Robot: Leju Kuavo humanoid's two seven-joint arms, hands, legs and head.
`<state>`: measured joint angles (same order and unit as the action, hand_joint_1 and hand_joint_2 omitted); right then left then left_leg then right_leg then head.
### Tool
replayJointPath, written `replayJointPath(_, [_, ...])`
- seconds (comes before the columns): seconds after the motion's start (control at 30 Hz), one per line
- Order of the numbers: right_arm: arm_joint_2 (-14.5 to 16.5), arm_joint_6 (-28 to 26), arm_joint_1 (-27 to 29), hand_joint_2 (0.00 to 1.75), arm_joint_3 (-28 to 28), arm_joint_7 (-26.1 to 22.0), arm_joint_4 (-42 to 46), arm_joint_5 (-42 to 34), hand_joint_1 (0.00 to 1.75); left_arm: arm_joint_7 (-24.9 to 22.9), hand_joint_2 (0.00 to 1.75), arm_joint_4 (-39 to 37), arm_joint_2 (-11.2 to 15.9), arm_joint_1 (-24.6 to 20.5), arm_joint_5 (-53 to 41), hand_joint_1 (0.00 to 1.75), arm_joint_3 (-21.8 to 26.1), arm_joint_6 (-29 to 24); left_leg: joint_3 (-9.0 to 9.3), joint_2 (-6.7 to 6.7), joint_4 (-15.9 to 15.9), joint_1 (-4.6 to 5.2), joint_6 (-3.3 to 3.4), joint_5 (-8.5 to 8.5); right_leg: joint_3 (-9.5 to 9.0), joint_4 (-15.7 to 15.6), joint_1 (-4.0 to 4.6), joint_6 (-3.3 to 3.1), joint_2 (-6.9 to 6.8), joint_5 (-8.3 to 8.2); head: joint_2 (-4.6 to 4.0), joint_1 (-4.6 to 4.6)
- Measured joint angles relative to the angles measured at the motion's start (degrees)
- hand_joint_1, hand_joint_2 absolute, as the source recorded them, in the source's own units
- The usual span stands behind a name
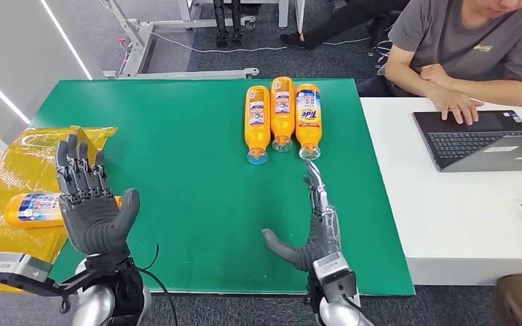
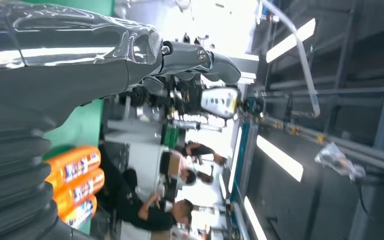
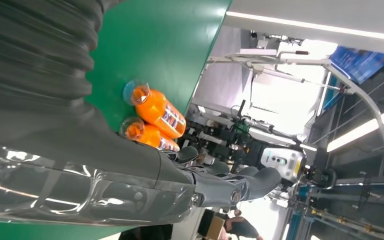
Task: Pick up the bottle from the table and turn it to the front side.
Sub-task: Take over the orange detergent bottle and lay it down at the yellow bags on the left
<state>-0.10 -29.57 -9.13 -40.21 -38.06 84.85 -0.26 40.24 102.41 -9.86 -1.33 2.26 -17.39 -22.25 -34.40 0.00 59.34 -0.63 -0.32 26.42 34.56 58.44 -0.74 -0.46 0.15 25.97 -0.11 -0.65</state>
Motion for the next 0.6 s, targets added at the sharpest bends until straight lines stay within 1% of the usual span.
replayJointPath(0.07, [-0.3,0.7,-0.1,1.75,0.9,0.0,0.1,-0.4,0.00,0.0,1.75,0.0,0.7,0.0,0.0,0.00,-1.4,-2.0,0.00,0.00,0.0,0.01,0.00,0.00,-0.01,0.0,0.00,0.00,0.00,0.00,0.00,0.00])
replayJointPath(0.2, [-0.7,1.4,-0.3,1.75,1.9,0.0,0.1,-0.7,0.00,0.0,1.75,0.3,1.7,0.0,0.0,0.00,-3.1,-3.3,-0.01,0.00,0.0,0.01,0.00,0.00,-0.01,0.0,-0.01,0.01,0.00,0.00,0.00,0.00])
replayJointPath(0.3, [-1.1,2.0,-0.4,1.75,2.3,0.0,0.1,-0.9,0.00,0.0,1.75,0.4,2.1,0.0,-0.2,0.00,-4.2,-4.5,0.00,0.00,0.0,0.01,0.00,0.00,0.00,0.0,-0.01,0.01,0.00,0.00,0.00,0.01])
replayJointPath(0.4, [-1.5,2.1,-0.3,1.75,2.6,0.1,0.1,-0.4,0.00,0.0,1.75,0.4,2.3,0.0,-0.7,0.00,-5.6,-7.0,0.00,0.00,0.0,0.01,0.00,0.01,0.01,0.0,-0.01,0.01,0.00,0.00,0.00,0.00])
replayJointPath(0.6, [-2.0,1.6,1.9,1.75,2.8,-0.1,0.4,1.7,0.00,0.0,1.75,0.4,3.2,0.2,-0.7,0.00,-7.9,-9.6,-0.01,-0.01,0.0,0.00,0.00,0.01,0.01,0.0,0.00,0.00,0.00,0.00,0.00,-0.01])
